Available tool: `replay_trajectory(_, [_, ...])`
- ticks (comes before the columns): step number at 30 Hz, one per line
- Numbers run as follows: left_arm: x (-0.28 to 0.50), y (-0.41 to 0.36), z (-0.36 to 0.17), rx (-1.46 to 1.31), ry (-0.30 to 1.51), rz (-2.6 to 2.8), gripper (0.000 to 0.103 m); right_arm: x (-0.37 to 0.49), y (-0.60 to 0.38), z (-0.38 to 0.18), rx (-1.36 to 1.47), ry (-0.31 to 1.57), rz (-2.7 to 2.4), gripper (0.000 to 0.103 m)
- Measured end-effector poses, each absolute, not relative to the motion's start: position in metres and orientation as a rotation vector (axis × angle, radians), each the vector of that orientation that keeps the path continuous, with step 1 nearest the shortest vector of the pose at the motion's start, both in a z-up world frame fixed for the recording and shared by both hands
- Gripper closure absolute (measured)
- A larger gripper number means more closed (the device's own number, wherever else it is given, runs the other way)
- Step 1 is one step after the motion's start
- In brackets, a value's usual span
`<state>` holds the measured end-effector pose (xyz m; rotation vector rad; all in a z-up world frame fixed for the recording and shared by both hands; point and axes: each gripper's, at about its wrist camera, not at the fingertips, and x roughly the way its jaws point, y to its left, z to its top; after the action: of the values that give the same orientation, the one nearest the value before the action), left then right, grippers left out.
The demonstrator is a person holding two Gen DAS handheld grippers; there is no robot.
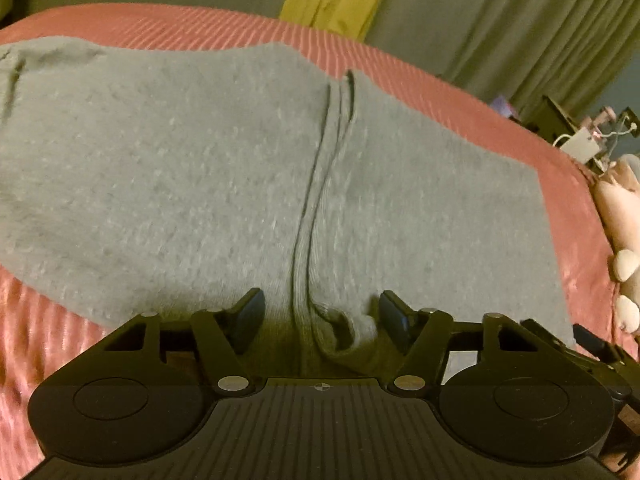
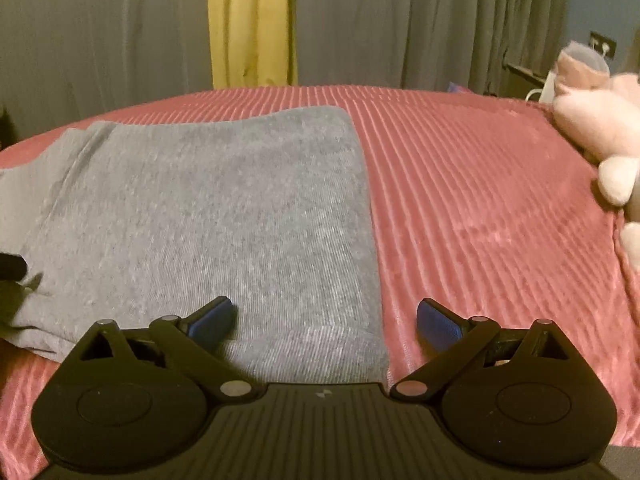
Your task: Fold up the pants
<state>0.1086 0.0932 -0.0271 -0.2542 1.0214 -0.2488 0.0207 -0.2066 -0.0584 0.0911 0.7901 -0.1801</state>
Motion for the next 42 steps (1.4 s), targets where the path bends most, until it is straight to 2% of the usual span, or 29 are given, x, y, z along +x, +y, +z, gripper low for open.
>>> replay_trajectory(1, [0.109, 0.095, -0.028, -0.273, 1.025, -0.261, 0.047, 0.021, -0.207, -0.058, 0.090, 0.791, -0.180, 0.004])
replay_trajectory(5, [0.114, 0.101, -0.034, -0.329, 1.065, -0.286, 0.060, 0.021, -0.209, -0.059, 0.123, 0.796, -0.185, 0.004])
replay_trajectory(11, [0.114, 0.098, -0.036, -0.333, 1.059, -0.281, 0.072, 0.019, -0.206, -0.058, 0.104, 0.782, -0.186, 0.004])
replay_trajectory(13, [0.112, 0.101, -0.034, -0.351, 1.042, -0.283, 0.080, 0.017, -0.205, -0.056, 0.094, 0.772, -0.181, 0.004])
replay_trajectory(21, [0.098, 0.086, -0.016, -0.185, 0.946, -0.219, 0.082, 0.009, -0.201, -0.045, 0.061, 0.721, -0.169, 0.004])
replay_trajectory(24, [0.107, 0.085, -0.031, -0.181, 1.036, -0.204, 0.077, 0.014, -0.204, -0.053, 0.068, 0.778, -0.182, 0.004])
replay_trajectory(25, [0.109, 0.087, -0.032, -0.201, 1.035, -0.197, 0.072, 0.015, -0.205, -0.056, 0.080, 0.793, -0.182, 0.004])
replay_trajectory(32, [0.109, 0.107, -0.026, -0.340, 0.992, -0.128, 0.058, 0.007, -0.209, -0.047, 0.122, 0.709, -0.154, 0.004])
replay_trajectory(34, [0.110, 0.118, -0.023, -0.373, 0.968, -0.072, 0.044, 0.010, -0.206, -0.051, 0.106, 0.740, -0.149, 0.004])
replay_trajectory(37, [0.113, 0.149, -0.015, -0.475, 0.927, 0.041, 0.032, 0.016, -0.208, -0.061, 0.089, 0.799, -0.160, 0.004])
replay_trajectory(42, [0.108, 0.231, -0.003, -0.615, 0.812, 0.195, 0.029, 0.013, -0.217, -0.055, 0.119, 0.751, -0.172, 0.004])
